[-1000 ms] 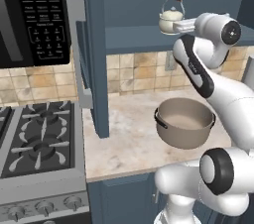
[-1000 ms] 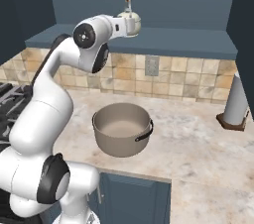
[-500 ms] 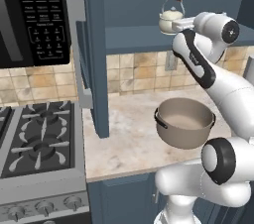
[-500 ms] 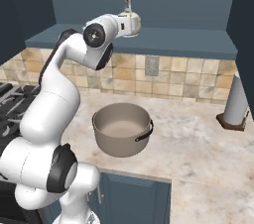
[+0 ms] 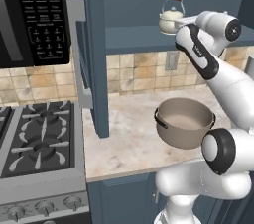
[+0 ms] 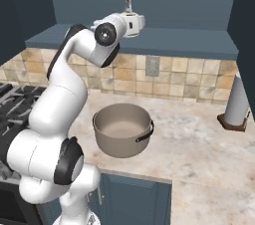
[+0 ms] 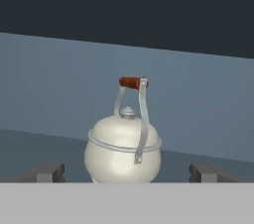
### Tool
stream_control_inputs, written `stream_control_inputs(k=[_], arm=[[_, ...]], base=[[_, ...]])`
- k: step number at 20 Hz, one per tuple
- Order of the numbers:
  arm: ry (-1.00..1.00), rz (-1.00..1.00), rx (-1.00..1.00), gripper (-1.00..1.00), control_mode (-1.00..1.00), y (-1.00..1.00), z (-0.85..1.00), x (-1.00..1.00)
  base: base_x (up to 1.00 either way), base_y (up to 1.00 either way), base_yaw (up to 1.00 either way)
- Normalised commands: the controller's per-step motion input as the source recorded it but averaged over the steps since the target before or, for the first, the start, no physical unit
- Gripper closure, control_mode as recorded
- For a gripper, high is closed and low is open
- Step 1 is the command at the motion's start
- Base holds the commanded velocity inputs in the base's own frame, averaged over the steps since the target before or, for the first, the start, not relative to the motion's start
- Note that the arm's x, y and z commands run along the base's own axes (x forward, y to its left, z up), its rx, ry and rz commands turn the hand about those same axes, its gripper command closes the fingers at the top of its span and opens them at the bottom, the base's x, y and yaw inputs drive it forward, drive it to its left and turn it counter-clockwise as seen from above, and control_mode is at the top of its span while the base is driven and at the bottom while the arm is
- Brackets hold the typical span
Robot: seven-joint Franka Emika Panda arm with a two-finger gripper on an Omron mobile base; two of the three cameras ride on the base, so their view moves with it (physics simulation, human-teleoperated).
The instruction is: Pick the kettle from the cabinet and place it on a stove burner. Then pick the pot from the counter and place it on another stove burner. Finally, turn both burners on.
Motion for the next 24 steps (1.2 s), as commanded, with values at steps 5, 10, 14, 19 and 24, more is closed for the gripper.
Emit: stream_control_inputs(k=[5,10,14,19,24], arm=[[0.0,0.0,0.0,-1.0,-1.0,-0.08,0.07,0.17],[0.0,0.0,0.0,-1.0,-1.0,-0.06,0.1,0.18],[0.0,0.0,0.0,-1.0,-1.0,-0.04,0.05,0.2],[0.0,0.0,0.0,-1.0,-1.0,-0.01,0.03,0.22],[0.0,0.0,0.0,-1.0,-1.0,-0.01,0.0,0.26]], base=[[0.0,0.0,0.0],[0.0,0.0,0.0],[0.0,0.0,0.0],[0.0,0.0,0.0],[0.0,0.0,0.0]])
